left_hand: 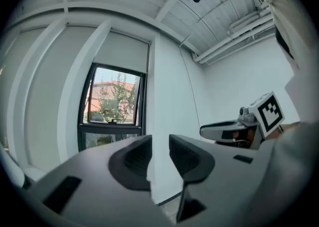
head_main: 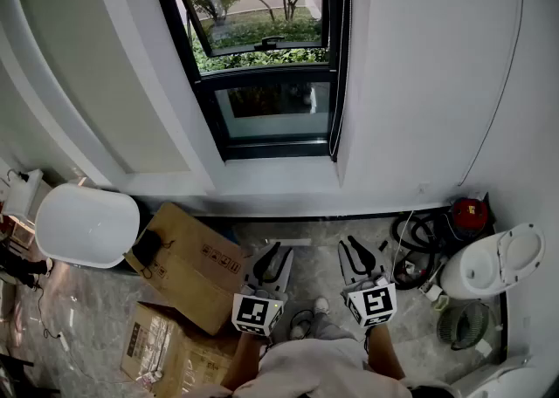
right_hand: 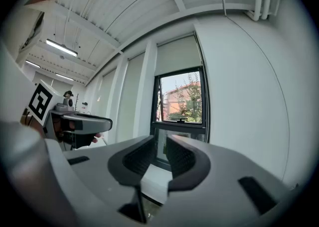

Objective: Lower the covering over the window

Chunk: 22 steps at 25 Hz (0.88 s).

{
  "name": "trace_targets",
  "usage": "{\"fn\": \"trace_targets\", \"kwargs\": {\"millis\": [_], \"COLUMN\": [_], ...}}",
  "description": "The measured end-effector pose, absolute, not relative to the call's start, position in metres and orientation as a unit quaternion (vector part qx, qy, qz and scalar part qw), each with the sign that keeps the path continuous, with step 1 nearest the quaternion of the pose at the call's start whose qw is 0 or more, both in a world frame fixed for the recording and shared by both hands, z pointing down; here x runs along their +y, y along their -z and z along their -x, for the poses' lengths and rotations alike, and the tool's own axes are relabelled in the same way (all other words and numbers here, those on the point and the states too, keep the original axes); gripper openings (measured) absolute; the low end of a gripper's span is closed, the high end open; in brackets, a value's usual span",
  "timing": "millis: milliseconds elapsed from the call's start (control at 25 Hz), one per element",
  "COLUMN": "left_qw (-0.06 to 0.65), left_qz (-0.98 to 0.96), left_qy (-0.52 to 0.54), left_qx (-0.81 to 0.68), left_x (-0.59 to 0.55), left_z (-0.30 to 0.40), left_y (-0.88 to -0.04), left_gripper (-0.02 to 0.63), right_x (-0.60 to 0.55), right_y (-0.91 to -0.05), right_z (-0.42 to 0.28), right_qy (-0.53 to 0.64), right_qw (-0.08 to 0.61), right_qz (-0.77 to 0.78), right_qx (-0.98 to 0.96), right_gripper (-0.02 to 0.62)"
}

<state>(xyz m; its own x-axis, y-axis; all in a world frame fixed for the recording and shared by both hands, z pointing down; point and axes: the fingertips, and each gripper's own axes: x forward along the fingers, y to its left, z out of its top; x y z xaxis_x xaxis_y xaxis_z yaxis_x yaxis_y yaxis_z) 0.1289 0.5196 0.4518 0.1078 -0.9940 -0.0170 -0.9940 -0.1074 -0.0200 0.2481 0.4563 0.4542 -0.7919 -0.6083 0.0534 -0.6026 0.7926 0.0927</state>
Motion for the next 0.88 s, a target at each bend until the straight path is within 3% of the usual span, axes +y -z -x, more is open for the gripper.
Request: {"fn": "trace_targets", "kwargs": {"millis": [880], "left_qw": [0.016], "left_qz": [0.712], "left_qy": [0.014], "left_qx": [0.701], "left_x": [0.379], "left_z": [-0.125], "left_y": [-0.446], "left_gripper": [0.112], "right_x": [0.310], "right_y": [-0.450], "right_z": [-0.226], "right_qy": [0.026], "right_qw": [0.014], "right_qz": [-0.261], "right_qx": [-0.965], "right_gripper": [0.086]}}
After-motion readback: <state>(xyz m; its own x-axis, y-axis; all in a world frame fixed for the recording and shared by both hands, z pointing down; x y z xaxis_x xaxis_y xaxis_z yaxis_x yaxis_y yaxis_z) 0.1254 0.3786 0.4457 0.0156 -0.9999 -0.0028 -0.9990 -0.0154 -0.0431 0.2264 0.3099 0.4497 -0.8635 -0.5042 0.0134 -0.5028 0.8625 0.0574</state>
